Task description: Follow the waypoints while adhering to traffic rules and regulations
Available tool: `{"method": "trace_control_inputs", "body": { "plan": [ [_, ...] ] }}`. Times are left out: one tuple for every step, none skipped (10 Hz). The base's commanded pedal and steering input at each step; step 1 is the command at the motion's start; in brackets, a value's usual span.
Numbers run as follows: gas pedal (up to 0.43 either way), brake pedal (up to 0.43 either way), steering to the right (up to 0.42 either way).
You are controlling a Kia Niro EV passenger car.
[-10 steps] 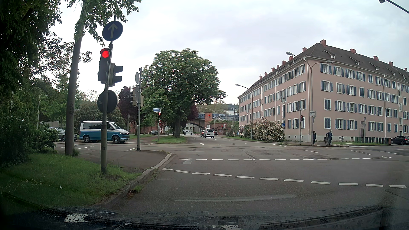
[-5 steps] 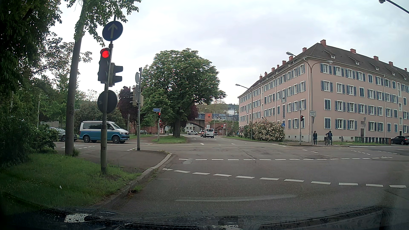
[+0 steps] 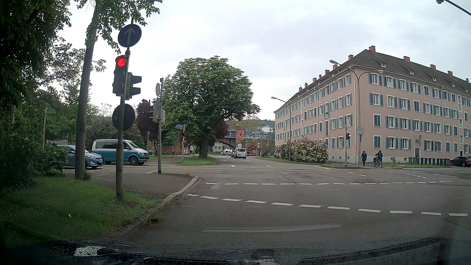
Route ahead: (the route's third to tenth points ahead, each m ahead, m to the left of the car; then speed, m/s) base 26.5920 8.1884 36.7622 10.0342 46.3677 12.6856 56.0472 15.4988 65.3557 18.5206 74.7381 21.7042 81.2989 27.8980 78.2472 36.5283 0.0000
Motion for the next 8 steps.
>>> {"method": "trace_control_inputs", "body": {
  "plan": [
    [0.0, 0.201, 0.003],
    [0.0, 0.201, 0.003],
    [0.0, 0.201, 0.003],
    [0.0, 0.201, 0.003],
    [0.0, 0.201, 0.003],
    [0.0, 0.189, 0.003],
    [0.0, 0.201, 0.003],
    [0.0, 0.201, 0.003]
  ]
}}
